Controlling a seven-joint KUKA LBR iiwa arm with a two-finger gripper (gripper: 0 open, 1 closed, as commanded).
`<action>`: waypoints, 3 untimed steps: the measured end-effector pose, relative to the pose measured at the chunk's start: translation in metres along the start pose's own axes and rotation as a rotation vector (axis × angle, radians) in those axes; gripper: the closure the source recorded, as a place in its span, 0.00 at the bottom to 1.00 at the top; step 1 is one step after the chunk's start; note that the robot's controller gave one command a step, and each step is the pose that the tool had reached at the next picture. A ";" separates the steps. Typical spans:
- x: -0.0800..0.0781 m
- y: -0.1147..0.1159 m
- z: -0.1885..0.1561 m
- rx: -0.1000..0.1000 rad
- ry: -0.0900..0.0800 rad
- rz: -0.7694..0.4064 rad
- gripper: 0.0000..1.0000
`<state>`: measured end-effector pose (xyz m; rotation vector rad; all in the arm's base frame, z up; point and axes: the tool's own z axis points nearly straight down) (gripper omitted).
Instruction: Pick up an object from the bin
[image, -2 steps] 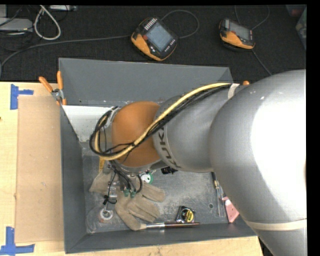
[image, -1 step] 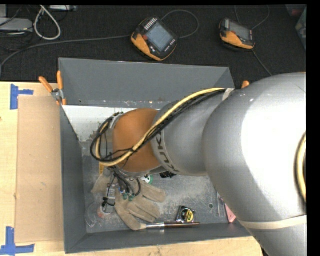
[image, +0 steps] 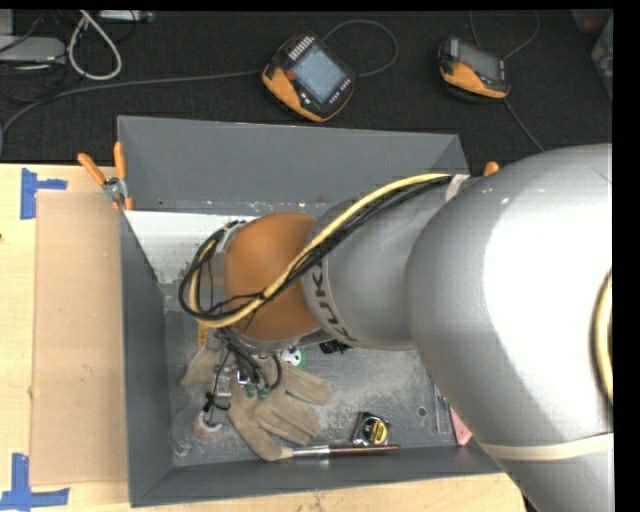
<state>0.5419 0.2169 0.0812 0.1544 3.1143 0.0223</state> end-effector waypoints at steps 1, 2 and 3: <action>0.000 -0.001 0.002 -0.006 -0.007 0.009 0.00; -0.002 0.002 0.002 -0.013 -0.014 0.186 1.00; -0.002 0.002 0.002 -0.014 -0.014 0.187 1.00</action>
Offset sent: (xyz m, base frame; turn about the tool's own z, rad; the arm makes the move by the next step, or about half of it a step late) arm -0.0034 -0.0019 -0.0112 0.1849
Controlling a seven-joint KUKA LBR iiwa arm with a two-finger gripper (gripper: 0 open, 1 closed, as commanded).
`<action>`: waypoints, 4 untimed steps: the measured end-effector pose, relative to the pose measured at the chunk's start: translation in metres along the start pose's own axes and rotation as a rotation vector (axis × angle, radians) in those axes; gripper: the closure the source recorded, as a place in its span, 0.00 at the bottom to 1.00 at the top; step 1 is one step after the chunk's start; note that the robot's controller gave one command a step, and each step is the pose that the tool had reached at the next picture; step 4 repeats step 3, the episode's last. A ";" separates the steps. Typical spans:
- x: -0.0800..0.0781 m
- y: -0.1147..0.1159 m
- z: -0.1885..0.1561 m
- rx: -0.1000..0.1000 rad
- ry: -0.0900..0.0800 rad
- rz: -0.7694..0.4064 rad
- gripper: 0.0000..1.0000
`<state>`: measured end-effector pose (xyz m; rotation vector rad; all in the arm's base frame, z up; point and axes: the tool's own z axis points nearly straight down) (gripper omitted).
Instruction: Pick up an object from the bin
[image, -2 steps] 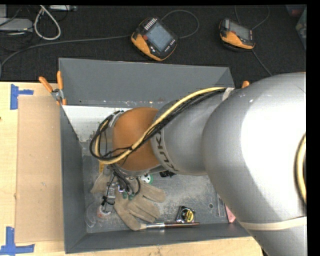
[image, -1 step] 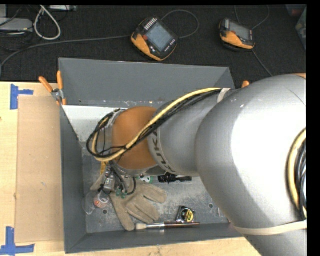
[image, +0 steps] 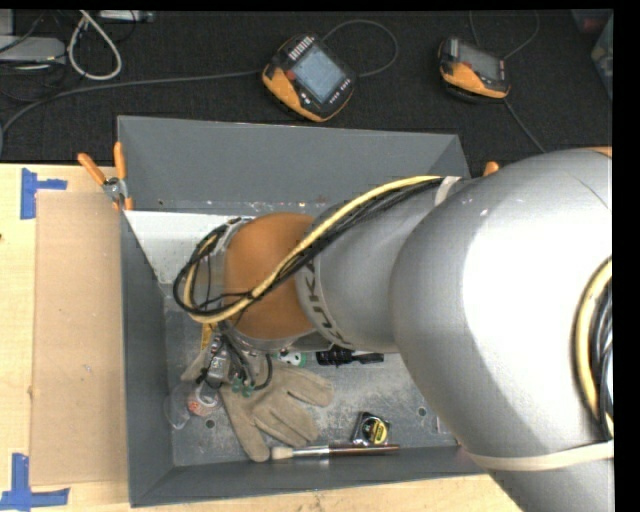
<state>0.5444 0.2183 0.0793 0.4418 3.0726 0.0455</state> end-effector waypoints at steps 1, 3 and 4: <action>0.000 0.000 -0.005 0.000 0.001 0.001 1.00; 0.000 -0.001 -0.062 0.007 0.009 0.002 1.00; 0.000 -0.001 -0.062 0.007 0.009 0.002 1.00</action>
Offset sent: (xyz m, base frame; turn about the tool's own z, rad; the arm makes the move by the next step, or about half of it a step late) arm -0.0004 0.0003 0.0428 0.0006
